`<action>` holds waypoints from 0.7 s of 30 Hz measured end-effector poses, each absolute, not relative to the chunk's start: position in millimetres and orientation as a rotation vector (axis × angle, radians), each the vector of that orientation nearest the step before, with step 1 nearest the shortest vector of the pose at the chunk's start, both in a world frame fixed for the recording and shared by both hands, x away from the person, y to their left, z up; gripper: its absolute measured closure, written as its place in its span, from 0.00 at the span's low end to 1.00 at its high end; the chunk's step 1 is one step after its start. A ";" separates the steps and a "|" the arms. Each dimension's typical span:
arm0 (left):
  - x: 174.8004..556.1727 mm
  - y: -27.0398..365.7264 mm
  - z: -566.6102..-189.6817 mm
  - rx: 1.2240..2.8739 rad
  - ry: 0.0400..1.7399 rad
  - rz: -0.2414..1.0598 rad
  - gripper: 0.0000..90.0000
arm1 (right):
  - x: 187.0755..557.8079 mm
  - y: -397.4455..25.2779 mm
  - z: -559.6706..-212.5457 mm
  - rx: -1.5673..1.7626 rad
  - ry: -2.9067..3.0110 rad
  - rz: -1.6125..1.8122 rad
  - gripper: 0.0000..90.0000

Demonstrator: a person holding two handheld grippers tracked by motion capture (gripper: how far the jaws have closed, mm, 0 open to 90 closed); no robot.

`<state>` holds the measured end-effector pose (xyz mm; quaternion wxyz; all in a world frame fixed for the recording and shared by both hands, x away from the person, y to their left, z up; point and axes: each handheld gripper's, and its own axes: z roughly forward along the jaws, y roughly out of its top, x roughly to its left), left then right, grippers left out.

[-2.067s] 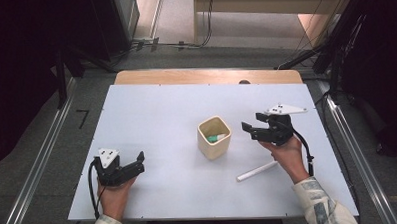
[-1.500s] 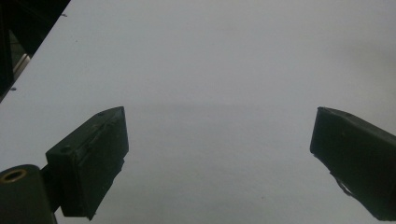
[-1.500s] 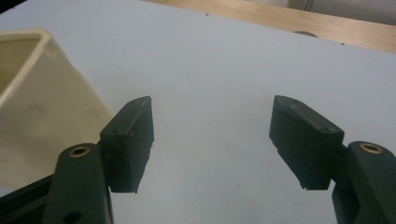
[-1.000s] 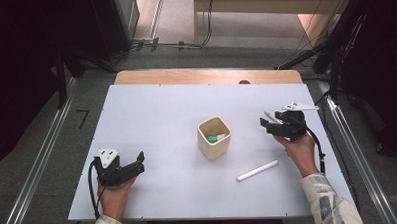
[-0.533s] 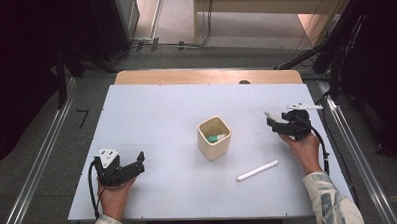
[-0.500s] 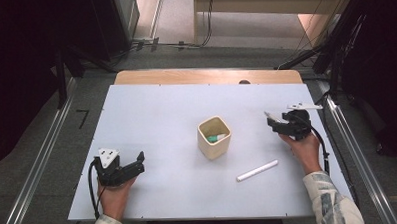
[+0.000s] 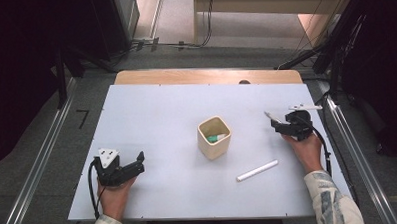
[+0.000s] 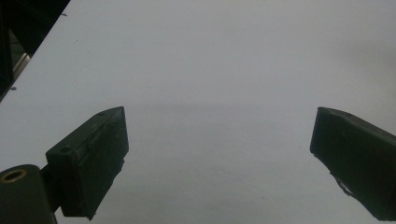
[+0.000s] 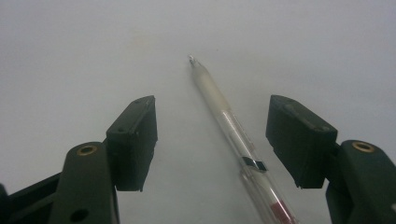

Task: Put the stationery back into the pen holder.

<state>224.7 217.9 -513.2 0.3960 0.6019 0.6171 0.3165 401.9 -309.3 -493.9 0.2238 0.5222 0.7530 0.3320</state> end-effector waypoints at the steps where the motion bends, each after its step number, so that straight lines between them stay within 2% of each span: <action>1: 224.8 218.0 -513.2 1.524 1.564 0.802 0.06 | 402.2 -310.0 -494.6 1.442 2.079 0.909 0.36; 12: 224.8 217.9 -513.3 1.525 1.564 0.803 0.06 | 404.7 -319.8 -501.8 1.484 2.082 0.868 0.37; 21: 224.8 217.8 -513.2 1.528 1.564 0.802 0.06 | 405.2 -322.8 -507.4 1.488 2.097 0.828 0.45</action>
